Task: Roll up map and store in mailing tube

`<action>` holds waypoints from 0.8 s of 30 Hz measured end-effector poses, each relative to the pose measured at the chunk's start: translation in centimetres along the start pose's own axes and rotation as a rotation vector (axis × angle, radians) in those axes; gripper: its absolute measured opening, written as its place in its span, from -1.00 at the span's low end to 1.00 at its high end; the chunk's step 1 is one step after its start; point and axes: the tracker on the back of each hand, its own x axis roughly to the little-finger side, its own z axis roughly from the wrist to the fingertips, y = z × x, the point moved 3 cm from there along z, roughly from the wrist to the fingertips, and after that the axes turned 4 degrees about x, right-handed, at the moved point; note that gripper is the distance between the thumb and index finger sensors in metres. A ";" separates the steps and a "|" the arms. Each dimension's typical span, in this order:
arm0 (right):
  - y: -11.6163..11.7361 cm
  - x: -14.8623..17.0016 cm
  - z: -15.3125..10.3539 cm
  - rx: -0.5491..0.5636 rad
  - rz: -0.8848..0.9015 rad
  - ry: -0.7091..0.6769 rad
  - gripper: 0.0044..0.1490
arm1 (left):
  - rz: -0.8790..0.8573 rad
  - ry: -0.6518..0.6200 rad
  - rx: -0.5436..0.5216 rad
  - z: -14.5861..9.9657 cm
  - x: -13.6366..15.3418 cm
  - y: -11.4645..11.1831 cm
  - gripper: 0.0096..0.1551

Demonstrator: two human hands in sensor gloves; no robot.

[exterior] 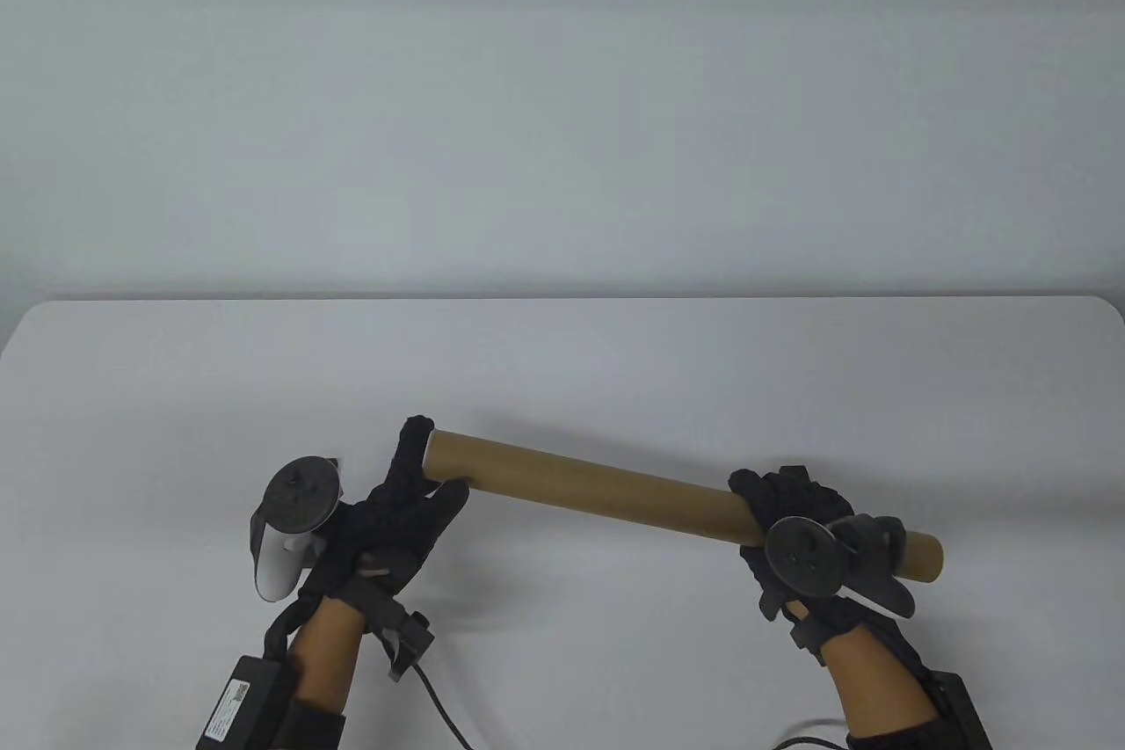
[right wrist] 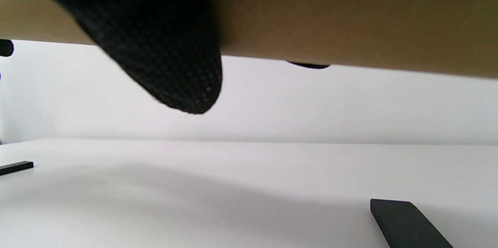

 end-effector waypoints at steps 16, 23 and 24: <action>-2.6 4.1 0.2 0.111 0.283 0.229 0.02 | 0.055 -0.091 -0.106 -3.1 -0.4 2.8 0.06; -3.4 9.9 0.6 0.068 0.386 0.542 0.11 | 0.059 -0.157 -0.028 -3.2 -0.1 2.5 0.07; -3.3 11.0 0.5 0.044 0.397 0.603 0.12 | 0.058 -0.160 -0.012 -3.2 0.0 2.5 0.08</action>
